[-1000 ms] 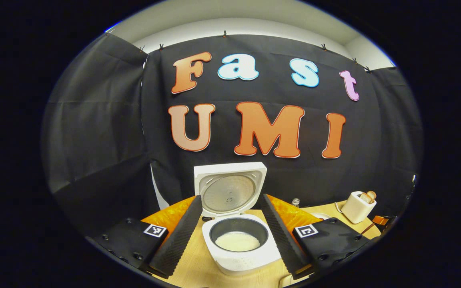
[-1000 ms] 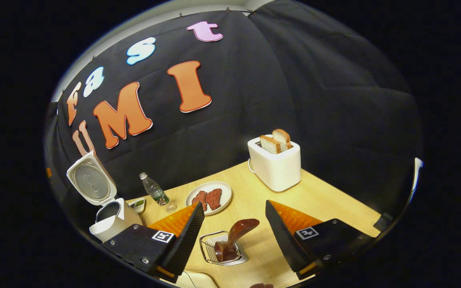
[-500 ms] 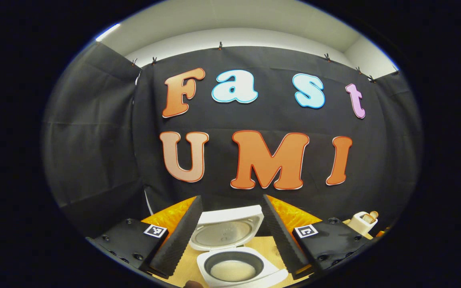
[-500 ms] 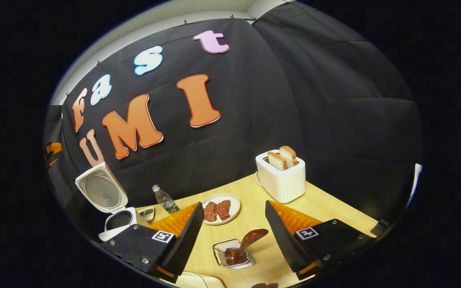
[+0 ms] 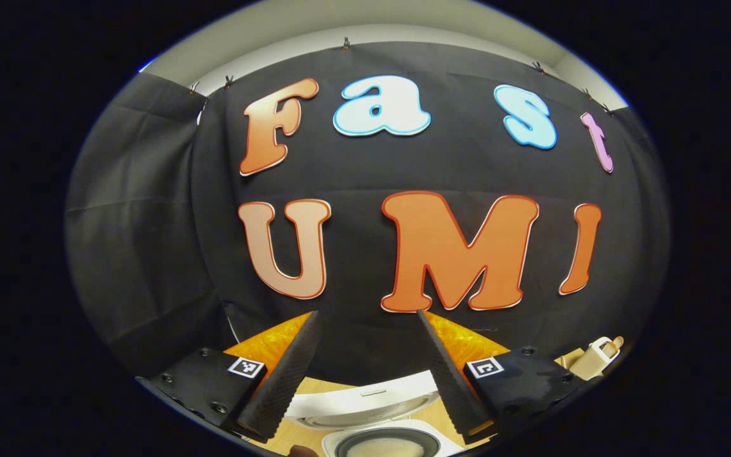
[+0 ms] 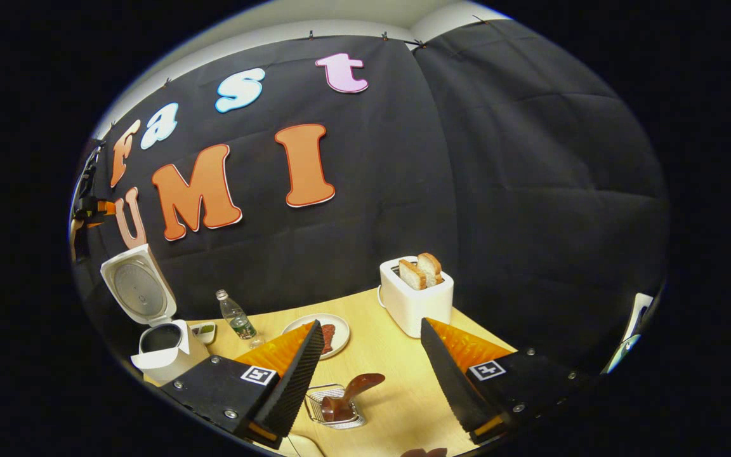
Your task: Close the left gripper, press the button to open the rice cooker; take a wooden spoon from the chopstick holder with the right hand, scoop a spoonful of rice and pour it into the rice cooker, then put the wooden spoon back into the chopstick holder.
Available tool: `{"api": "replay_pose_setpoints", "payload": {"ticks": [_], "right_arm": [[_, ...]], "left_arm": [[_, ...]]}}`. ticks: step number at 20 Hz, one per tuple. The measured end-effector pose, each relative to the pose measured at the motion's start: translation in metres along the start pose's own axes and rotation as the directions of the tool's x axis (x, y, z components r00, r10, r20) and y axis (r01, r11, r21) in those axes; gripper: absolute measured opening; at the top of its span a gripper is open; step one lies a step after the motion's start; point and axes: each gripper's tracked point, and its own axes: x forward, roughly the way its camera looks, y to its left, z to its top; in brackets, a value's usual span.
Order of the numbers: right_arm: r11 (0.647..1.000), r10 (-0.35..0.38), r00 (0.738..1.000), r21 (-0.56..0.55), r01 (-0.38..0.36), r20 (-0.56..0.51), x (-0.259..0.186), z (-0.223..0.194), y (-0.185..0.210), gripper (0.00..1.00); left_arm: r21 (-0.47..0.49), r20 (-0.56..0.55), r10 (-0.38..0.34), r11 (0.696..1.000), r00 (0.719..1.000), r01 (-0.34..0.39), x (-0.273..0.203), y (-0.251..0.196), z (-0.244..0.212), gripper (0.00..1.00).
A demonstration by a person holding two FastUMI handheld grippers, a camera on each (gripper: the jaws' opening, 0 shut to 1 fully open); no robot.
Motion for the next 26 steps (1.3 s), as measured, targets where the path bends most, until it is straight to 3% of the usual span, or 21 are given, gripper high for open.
{"api": "replay_pose_setpoints", "payload": {"ticks": [4,7,13,20,26], "right_arm": [[1.000,0.001,1.000,0.007,-0.001,0.014,-0.003,0.008,0.000,0.95],[1.000,0.001,1.000,0.006,-0.001,0.007,-0.005,0.007,0.001,0.95],[0.999,0.033,0.999,0.007,-0.033,0.015,-0.010,0.014,0.013,0.95],[0.996,0.089,0.993,-0.029,-0.087,0.074,-0.026,0.046,0.035,0.95],[0.989,0.150,0.986,-0.018,-0.149,0.067,-0.036,0.040,0.044,0.94]], "left_arm": [[-0.045,-0.105,-0.036,0.999,0.994,0.031,0.034,-0.005,-0.048,1.00],[-0.060,-0.168,-0.022,0.998,0.986,0.012,0.045,-0.001,-0.076,1.00],[-0.087,-0.207,-0.023,0.996,0.978,0.005,0.047,-0.002,-0.102,1.00],[-0.081,-0.170,-0.011,0.997,0.985,-0.003,0.011,-0.010,-0.109,1.00],[-0.110,-0.239,-0.033,0.994,0.971,0.007,-0.054,-0.033,-0.142,1.00]]}}
